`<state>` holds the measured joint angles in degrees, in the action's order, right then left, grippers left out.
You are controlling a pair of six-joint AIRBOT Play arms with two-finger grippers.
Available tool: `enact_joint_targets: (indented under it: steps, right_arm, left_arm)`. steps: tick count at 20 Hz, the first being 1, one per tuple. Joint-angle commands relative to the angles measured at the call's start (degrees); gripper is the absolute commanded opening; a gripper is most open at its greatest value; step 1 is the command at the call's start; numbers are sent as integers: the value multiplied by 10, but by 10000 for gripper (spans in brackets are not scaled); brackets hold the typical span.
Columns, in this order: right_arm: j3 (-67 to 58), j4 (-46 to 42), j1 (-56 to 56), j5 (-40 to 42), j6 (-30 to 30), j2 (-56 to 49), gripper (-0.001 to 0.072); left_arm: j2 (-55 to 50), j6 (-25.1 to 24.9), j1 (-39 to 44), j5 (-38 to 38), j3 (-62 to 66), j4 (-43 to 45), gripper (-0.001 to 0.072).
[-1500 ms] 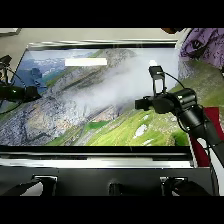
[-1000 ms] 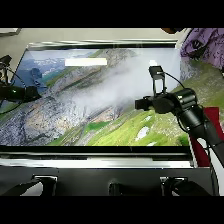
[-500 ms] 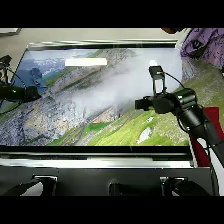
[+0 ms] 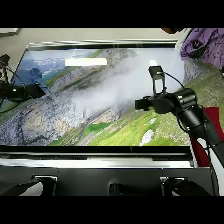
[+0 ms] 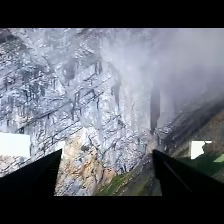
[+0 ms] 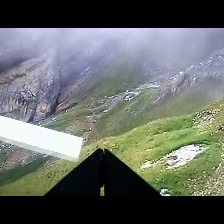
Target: Fold the clothes and pants, and hang the long-sleeved shirts on hangers.
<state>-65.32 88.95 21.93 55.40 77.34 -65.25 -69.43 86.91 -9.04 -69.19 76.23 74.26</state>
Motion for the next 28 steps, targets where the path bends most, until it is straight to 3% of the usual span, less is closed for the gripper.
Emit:
enact_joint_targets:
  steps: [1,4,12,21,22,23,24,28]
  right_arm:
    - [-1,-1,0,0,-2,0,34]
    - [-1,-1,0,0,-1,0,34]
    - [-1,-1,0,0,-1,0,34]
    - [-1,-1,0,0,-1,0,34]
    - [-1,-1,0,0,-1,0,34]
    - [-1,-1,0,0,-1,0,34]
    - [-1,-1,0,0,-1,0,34]
    - [-1,-1,0,0,-2,0,34]
  left_arm:
    - [-38,90,-17,45,0,96,720]
    - [-116,135,-72,104,58,103,720]
    - [-412,138,-120,214,296,179,720]
    - [-542,162,-130,279,332,177,720]
    - [-542,162,-130,279,332,177,634]
    - [-539,162,-130,271,332,166,280]
    - [-533,160,-130,250,335,140,26]
    - [-482,139,-118,140,348,80,13]
